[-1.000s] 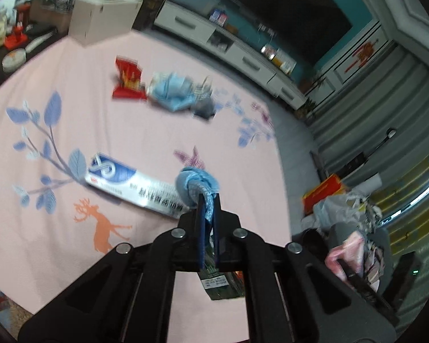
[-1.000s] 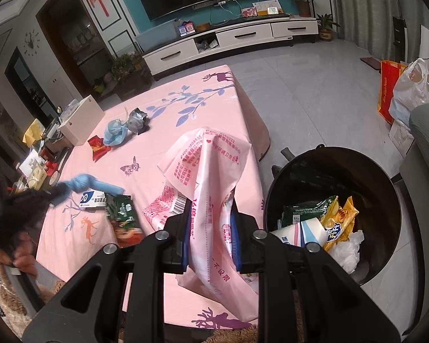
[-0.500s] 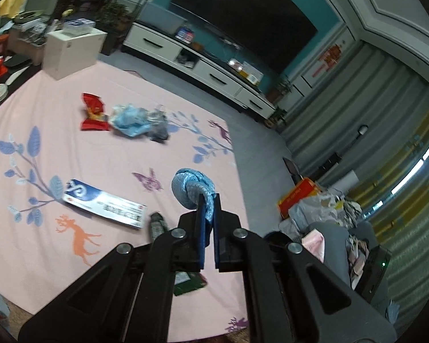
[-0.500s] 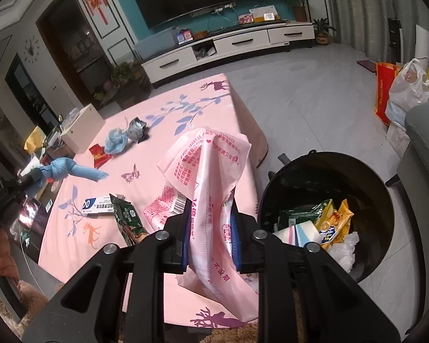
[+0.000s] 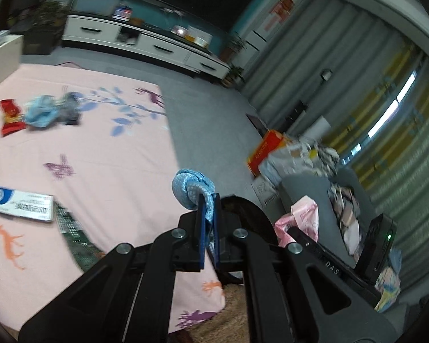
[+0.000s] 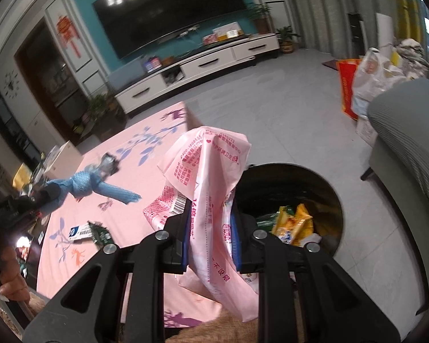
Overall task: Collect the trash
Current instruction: 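Open both tools to drop the pink bag and blue cloth into the bin, then grasp the green snack packet with the right tool while the left tool grasps the white-blue toothpaste box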
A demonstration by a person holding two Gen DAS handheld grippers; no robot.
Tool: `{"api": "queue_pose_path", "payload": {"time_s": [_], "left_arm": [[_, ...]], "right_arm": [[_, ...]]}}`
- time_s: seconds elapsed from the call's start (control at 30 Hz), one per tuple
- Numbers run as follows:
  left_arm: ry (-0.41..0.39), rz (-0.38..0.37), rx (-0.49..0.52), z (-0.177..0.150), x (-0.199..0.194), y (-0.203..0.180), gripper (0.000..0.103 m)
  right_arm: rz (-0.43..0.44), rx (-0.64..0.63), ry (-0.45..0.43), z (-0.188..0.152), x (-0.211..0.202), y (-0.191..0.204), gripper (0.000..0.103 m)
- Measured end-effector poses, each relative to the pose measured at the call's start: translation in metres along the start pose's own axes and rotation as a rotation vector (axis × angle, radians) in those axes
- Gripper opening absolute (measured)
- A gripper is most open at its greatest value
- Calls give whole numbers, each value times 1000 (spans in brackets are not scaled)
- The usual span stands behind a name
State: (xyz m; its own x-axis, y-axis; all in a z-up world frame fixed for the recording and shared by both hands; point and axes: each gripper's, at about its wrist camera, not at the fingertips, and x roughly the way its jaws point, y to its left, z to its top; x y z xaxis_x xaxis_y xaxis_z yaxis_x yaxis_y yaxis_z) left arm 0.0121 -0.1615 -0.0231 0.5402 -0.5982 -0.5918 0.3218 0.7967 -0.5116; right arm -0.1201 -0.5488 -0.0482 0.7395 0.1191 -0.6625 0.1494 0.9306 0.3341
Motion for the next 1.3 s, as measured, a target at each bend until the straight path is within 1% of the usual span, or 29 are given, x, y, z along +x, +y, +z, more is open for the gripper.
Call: {"api": "queue_pose_path", "payload": {"time_s": [0.2,0.4,0.67,0.73,0.77,0.83,0.87,0.9,0.93,0.97,1.0,1.03,1.1,1.13,1.17,1.2,1.3], "left_arm": [[103,-41,69,-11,52,-39,5],[200,-64,98,-23,103,-61,5],[365,-46,143,-51,176,-75,5],[398,-40,141,-57,188,-75,6],[411,-30,143,-60,193,-74,8],[419,-14,148,-63,196,-72,29],[416,2,149,-64,196,-70,37],[412,14,148,-63,194,-68,52],[406,17,144,-62,190,-67,62],[393,13,132,-60,185,-65,66],[384,10,122,-57,179,-62,77],[376,13,117,-53,173,-59,86],[337,19,111,-45,154,-52,91],[321,23,109,-42,147,-50,95],[298,33,101,-37,134,-43,98],[277,45,86,-32,122,-36,99],[217,84,35,-19,88,-11,99]], "right_arm": [[-40,69,-9,0,-1,-37,23],[-63,129,12,-1,13,-66,24],[-88,188,82,-8,43,-91,24],[-85,192,101,-10,49,-94,27],[-86,193,112,-12,53,-95,28],[-86,191,121,-13,54,-94,32],[-84,194,124,-14,55,-94,34],[-80,199,124,-13,54,-94,39],[-71,202,123,-13,54,-93,47],[-60,204,119,-12,53,-92,51],[-55,203,114,-12,51,-90,57],[-50,198,110,-11,50,-88,61],[-37,177,101,-10,46,-80,69],[-33,163,97,-10,44,-75,72],[-30,152,95,-9,44,-71,72],[-26,141,93,-9,43,-66,74],[-10,109,98,-7,43,-48,79]]}}
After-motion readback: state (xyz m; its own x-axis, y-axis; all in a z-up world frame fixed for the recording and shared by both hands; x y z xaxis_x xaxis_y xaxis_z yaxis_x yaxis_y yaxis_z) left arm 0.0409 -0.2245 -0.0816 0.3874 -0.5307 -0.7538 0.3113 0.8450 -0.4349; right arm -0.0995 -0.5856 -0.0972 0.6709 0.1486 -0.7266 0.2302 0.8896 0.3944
